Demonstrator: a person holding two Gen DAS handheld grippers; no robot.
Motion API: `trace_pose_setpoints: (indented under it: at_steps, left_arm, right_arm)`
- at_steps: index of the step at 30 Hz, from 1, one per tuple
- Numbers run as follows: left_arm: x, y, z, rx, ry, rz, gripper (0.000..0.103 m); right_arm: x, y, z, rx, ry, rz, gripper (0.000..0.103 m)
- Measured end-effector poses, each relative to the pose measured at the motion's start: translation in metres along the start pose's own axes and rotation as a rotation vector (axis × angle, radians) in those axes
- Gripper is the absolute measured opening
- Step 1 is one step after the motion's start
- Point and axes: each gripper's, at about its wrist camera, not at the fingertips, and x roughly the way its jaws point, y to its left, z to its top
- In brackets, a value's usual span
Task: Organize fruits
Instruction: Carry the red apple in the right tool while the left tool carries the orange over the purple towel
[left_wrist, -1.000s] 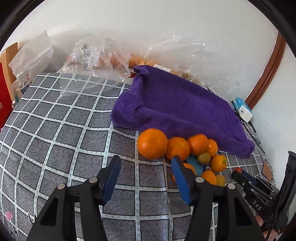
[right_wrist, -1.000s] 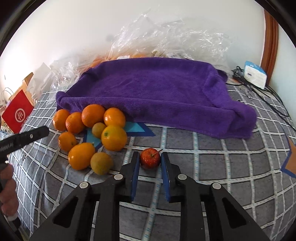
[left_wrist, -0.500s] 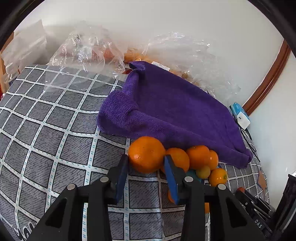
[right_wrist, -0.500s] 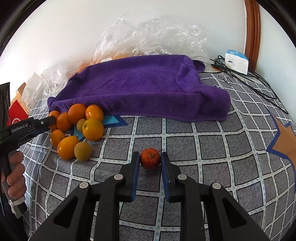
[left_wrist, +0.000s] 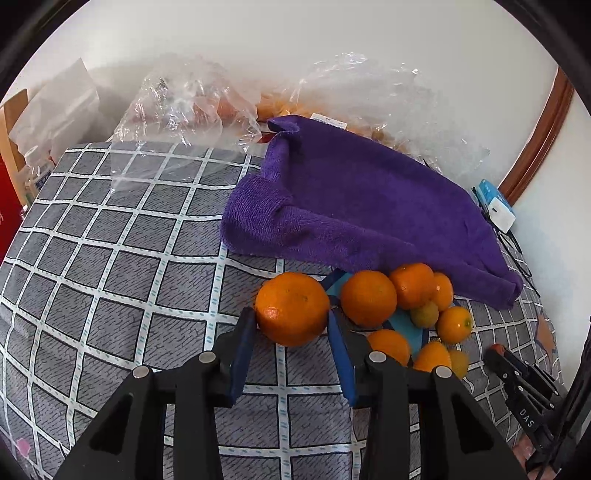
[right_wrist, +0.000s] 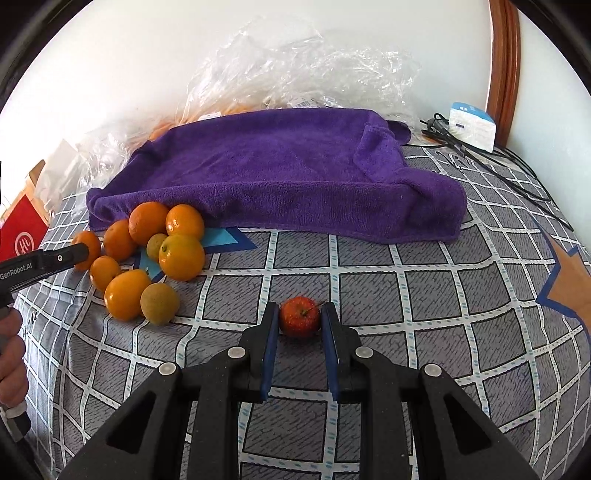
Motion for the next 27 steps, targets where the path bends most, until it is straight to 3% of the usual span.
trace_pose_setpoints:
  at_steps: [3,12,27]
  left_arm:
    - [0.009,0.001,0.000,-0.021,0.035,-0.011,0.041]
    - [0.009,-0.008,-0.004,0.005,0.011,0.041,0.039]
    - [-0.016,-0.005,0.001,-0.028,0.006,0.011,0.039]
  right_arm:
    - [-0.001,0.001,-0.002,-0.012,-0.005,-0.010,0.023]
    - [-0.001,0.003,-0.002,-0.015,-0.006,-0.012,0.023]
    - [-0.019,-0.008,0.006,0.027,-0.057,0.000,0.023]
